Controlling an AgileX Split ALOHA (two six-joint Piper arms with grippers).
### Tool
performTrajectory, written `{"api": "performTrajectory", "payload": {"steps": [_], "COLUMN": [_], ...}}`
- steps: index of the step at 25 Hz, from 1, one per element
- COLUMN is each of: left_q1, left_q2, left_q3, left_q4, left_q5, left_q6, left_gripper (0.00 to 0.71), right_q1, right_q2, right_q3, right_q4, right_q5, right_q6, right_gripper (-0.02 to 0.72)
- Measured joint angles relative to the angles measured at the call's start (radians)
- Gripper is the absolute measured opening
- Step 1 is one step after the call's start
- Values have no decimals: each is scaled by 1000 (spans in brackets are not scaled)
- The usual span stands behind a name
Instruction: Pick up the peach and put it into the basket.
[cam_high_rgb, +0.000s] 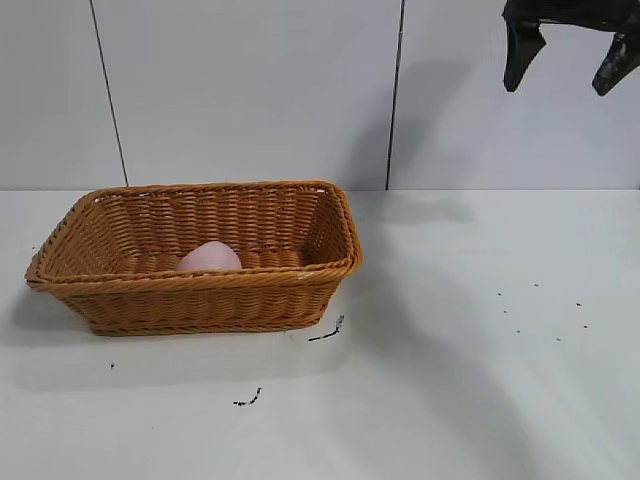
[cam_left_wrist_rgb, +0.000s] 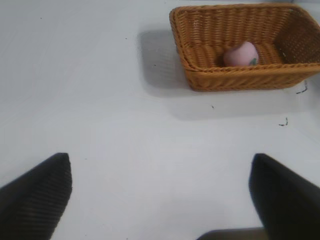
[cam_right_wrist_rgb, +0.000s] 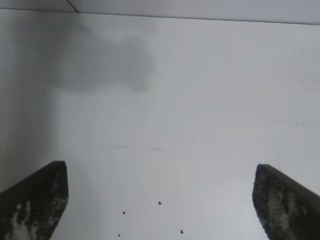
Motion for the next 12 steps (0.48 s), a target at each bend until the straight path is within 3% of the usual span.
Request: {"api": "performTrajectory", "payload": {"steps": [5,12], "left_q1": [0,0], "left_q2": [0,0], "left_q3": [0,0], "left_q4": [0,0], "left_q5": [0,0], "left_q6": [0,0], "left_gripper": [693,693], "right_q1": [0,0], "right_q2": [-153,-549], "right_q3": [175,648], "right_q4": [18,22], "right_q5": [0,-1], "right_q6": [3,3], "right_gripper": [695,695]}}
